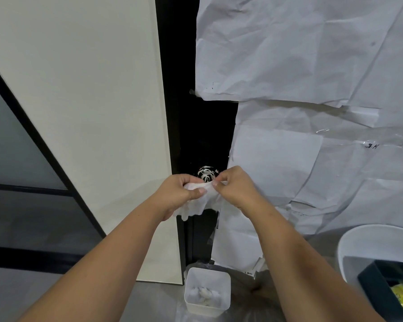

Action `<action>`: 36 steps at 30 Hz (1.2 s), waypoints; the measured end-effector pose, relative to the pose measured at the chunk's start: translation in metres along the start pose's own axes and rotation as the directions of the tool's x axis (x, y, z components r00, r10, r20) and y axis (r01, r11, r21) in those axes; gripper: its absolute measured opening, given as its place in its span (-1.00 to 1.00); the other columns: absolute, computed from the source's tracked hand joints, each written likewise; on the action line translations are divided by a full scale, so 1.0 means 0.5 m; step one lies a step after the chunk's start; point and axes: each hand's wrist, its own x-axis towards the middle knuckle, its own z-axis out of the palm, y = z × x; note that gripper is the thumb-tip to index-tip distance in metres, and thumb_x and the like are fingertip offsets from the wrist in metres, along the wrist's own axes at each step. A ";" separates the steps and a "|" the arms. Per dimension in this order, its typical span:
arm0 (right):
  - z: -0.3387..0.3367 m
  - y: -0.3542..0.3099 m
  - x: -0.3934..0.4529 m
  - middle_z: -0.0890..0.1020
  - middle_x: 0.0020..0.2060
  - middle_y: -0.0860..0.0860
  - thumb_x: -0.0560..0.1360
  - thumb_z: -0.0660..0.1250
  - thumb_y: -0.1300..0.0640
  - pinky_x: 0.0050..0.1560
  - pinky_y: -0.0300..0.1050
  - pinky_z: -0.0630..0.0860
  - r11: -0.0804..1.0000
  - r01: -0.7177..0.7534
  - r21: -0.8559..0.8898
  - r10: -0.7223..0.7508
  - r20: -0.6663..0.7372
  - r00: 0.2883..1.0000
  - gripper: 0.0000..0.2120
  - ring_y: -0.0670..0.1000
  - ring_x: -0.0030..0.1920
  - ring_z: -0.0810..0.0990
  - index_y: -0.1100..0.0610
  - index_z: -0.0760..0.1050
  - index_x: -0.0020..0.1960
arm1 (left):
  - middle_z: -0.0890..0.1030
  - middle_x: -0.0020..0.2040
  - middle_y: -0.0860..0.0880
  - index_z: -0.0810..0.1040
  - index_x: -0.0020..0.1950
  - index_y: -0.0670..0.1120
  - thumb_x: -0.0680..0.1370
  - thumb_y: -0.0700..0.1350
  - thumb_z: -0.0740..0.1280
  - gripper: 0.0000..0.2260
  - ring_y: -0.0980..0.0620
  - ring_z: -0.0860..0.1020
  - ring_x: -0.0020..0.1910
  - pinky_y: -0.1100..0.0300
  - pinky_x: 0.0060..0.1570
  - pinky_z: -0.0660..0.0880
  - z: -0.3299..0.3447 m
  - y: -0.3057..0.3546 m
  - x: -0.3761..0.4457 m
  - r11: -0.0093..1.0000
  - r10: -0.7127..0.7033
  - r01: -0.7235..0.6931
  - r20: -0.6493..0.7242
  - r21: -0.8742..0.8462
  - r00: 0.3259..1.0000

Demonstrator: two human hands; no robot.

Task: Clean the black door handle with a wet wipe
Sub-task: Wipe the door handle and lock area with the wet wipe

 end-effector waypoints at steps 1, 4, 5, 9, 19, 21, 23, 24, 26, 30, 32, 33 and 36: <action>-0.002 0.002 -0.001 0.64 -0.10 0.07 0.52 0.33 0.15 -0.28 -0.33 0.40 1.000 0.011 -0.008 -0.011 -0.012 1.000 -0.85 0.00 -0.09 0.59 0.18 0.64 -0.05 | 0.69 -0.04 -0.06 0.67 -0.01 -0.05 0.52 -0.11 0.48 -0.92 -0.07 0.64 0.00 0.03 0.05 0.61 -0.001 -0.001 -0.001 0.999 -0.021 0.021 -0.007 0.024 1.000; -0.002 0.010 -0.004 0.65 -0.09 0.01 0.51 0.33 0.06 -0.11 -0.12 0.53 1.000 -0.019 -0.020 0.019 0.009 1.000 -0.86 -0.01 -0.06 0.58 0.09 0.63 -0.05 | 0.67 -0.06 -0.02 0.66 -0.04 -0.04 0.56 -0.01 0.43 -0.89 0.01 0.61 -0.05 0.15 -0.10 0.56 0.000 -0.009 -0.001 0.992 -0.071 0.074 -0.025 0.102 0.997; 0.001 0.014 -0.004 0.65 -0.09 -0.01 0.50 0.33 0.06 -0.06 -0.06 0.54 0.999 -0.023 -0.035 0.024 0.014 1.000 -0.88 -0.02 -0.05 0.58 0.07 0.62 -0.07 | 0.66 -0.04 0.01 0.66 -0.02 -0.02 0.56 0.00 0.42 -0.89 0.03 0.60 -0.04 0.17 -0.11 0.55 0.003 -0.012 -0.001 0.989 -0.064 0.069 -0.039 0.132 0.997; 0.013 0.016 0.003 0.61 -0.15 -0.05 0.48 0.33 0.06 -0.12 -0.10 0.53 0.998 -0.037 -0.060 0.037 0.001 0.999 -0.92 -0.03 -0.10 0.56 0.02 0.60 -0.11 | 0.61 0.03 0.05 0.61 0.15 -0.02 0.55 -0.05 0.42 -0.81 0.07 0.56 0.01 0.19 0.00 0.50 0.028 -0.028 0.005 0.898 0.166 -0.064 -0.201 0.435 0.965; 0.014 0.008 0.037 0.60 -0.25 -0.01 0.52 0.29 0.09 -0.34 -0.22 0.40 0.990 -0.143 -0.013 0.140 -0.134 0.981 -0.87 0.02 -0.23 0.56 0.06 0.61 -0.05 | 0.52 -0.20 0.06 0.62 0.07 -0.02 0.51 -0.14 0.48 -0.84 0.26 0.49 -0.30 0.41 -0.22 0.46 0.055 -0.020 0.003 0.957 0.276 -0.235 -0.272 0.173 0.922; 0.009 0.012 0.038 0.60 -0.27 0.00 0.52 0.29 0.08 -0.37 -0.25 0.37 0.988 -0.155 0.014 0.156 -0.143 0.977 -0.88 0.02 -0.24 0.56 0.05 0.61 -0.08 | 0.56 -0.25 0.07 0.66 0.03 -0.06 0.52 -0.19 0.46 -0.90 0.29 0.50 -0.36 0.40 -0.22 0.47 0.050 -0.026 0.005 0.969 0.236 -0.205 -0.268 0.139 0.934; 0.010 0.011 0.038 0.61 -0.25 0.00 0.52 0.29 0.09 -0.37 -0.24 0.37 0.987 -0.147 0.059 0.153 -0.121 0.981 -0.87 -0.03 -0.27 0.54 0.08 0.61 -0.05 | 0.65 -0.19 0.06 0.69 0.01 -0.06 0.52 -0.17 0.47 -0.91 0.25 0.58 -0.26 0.30 -0.12 0.53 0.049 -0.030 0.008 0.972 0.219 -0.184 -0.282 0.145 0.934; 0.011 0.009 0.039 0.61 -0.24 0.00 0.52 0.29 0.10 -0.37 -0.25 0.36 0.987 -0.135 0.082 0.144 -0.112 0.983 -0.86 -0.07 -0.29 0.51 0.09 0.61 -0.03 | 0.68 -0.14 0.05 0.69 0.04 -0.05 0.52 -0.15 0.47 -0.89 0.21 0.61 -0.19 0.27 -0.06 0.55 0.051 -0.032 0.009 0.970 0.220 -0.179 -0.281 0.163 0.934; 0.017 0.006 0.044 0.61 -0.25 0.00 0.53 0.29 0.10 -0.36 -0.27 0.36 0.984 -0.128 0.125 0.143 -0.116 0.983 -0.86 -0.13 -0.31 0.48 0.11 0.61 -0.02 | 0.70 -0.03 0.04 0.67 0.14 -0.06 0.54 -0.11 0.45 -0.81 0.14 0.64 -0.06 0.22 0.04 0.56 0.060 -0.034 0.012 0.952 0.236 -0.166 -0.271 0.257 0.933; 0.019 0.002 0.056 0.59 -0.32 -0.01 0.53 0.30 0.06 -0.21 -0.13 0.53 0.972 -0.139 0.190 0.167 -0.144 0.975 -0.84 0.01 -0.26 0.56 0.11 0.62 -0.03 | 0.65 -0.09 -0.06 0.66 0.15 -0.15 0.61 -0.17 0.31 -0.82 -0.08 0.62 -0.03 0.07 0.07 0.55 0.078 -0.030 0.024 0.885 0.295 -0.171 -0.239 0.432 0.925; 0.018 0.009 0.058 0.60 -0.30 -0.01 0.54 0.28 0.07 -0.15 -0.08 0.55 0.980 -0.120 0.161 0.143 -0.136 0.980 -0.84 0.05 -0.21 0.58 0.11 0.60 -0.04 | 0.67 -0.01 -0.12 0.63 0.21 -0.15 0.64 -0.13 0.28 -0.78 -0.05 0.59 -0.04 0.16 0.03 0.51 0.083 -0.030 0.033 0.899 0.260 -0.141 -0.245 0.415 0.934; 0.017 0.015 0.057 0.60 -0.29 -0.02 0.54 0.27 0.07 -0.18 -0.11 0.54 0.989 -0.102 0.103 0.116 -0.141 0.983 -0.85 0.03 -0.22 0.57 0.09 0.59 -0.04 | 0.68 0.01 -0.12 0.62 0.24 -0.15 0.64 -0.10 0.27 -0.76 -0.04 0.59 -0.04 0.19 0.00 0.49 0.085 -0.031 0.038 0.909 0.236 -0.122 -0.252 0.398 0.939; 0.019 0.035 0.054 0.63 -0.24 -0.05 0.52 0.24 0.12 -0.17 -0.12 0.54 0.998 -0.047 -0.043 0.038 -0.202 0.979 -0.87 0.00 -0.21 0.58 0.02 0.57 -0.06 | 0.62 -0.25 -0.13 0.66 0.05 -0.19 0.63 -0.05 0.29 -0.76 -0.04 0.55 -0.27 0.20 -0.22 0.43 0.092 -0.036 0.052 0.919 0.193 -0.076 -0.275 0.386 0.942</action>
